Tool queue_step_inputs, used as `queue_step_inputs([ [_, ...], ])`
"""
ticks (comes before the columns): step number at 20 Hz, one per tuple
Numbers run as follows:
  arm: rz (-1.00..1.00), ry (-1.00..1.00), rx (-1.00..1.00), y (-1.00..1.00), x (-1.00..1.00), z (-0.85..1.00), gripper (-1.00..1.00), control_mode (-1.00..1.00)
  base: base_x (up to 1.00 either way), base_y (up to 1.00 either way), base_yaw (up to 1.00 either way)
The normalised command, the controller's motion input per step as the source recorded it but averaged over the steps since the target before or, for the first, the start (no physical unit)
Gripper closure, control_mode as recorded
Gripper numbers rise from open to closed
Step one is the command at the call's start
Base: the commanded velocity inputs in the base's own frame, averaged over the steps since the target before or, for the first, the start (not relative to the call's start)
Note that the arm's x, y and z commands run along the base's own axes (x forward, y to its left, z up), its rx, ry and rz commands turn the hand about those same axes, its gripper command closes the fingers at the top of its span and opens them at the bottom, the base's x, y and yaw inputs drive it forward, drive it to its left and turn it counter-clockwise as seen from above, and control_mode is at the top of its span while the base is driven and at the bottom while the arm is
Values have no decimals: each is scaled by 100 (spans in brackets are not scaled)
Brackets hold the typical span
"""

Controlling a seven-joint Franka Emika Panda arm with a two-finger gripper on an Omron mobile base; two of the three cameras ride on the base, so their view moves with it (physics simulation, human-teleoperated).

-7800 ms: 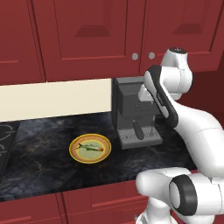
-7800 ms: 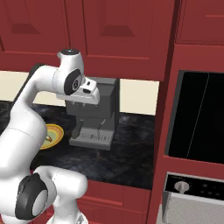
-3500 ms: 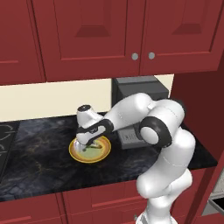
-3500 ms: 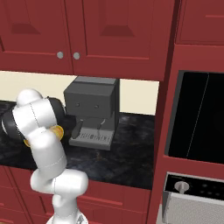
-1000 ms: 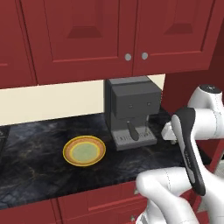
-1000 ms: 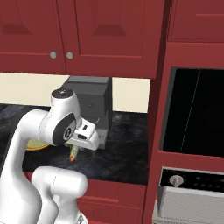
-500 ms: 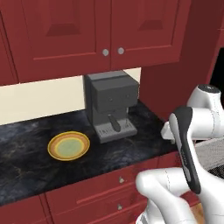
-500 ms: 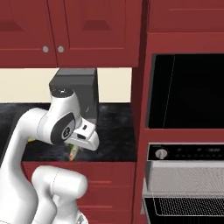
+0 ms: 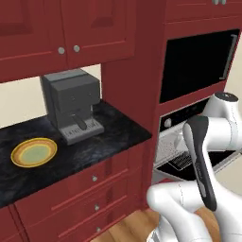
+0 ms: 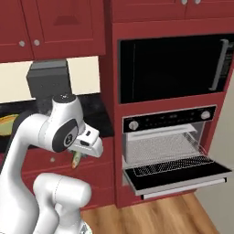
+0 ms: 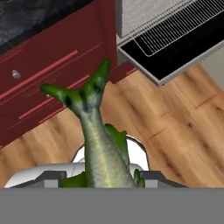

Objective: Place the fish on the bottom rack of the oven, and slide the tray back inside. Close the oven door.

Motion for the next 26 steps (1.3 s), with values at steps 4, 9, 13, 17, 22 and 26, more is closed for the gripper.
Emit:
queue_step_inputs([
  [4,0,0,0,0,0,0,100,100,-2,0,-56],
  [9,0,0,0,0,0,0,100,100,20,0,-54],
  [13,0,0,0,0,0,0,100,100,23,13,-54],
  [17,0,0,0,0,0,0,100,100,19,50,-51],
  [22,0,0,0,0,0,0,100,100,13,83,-49],
  [26,0,0,0,0,0,0,100,100,8,95,-45],
])
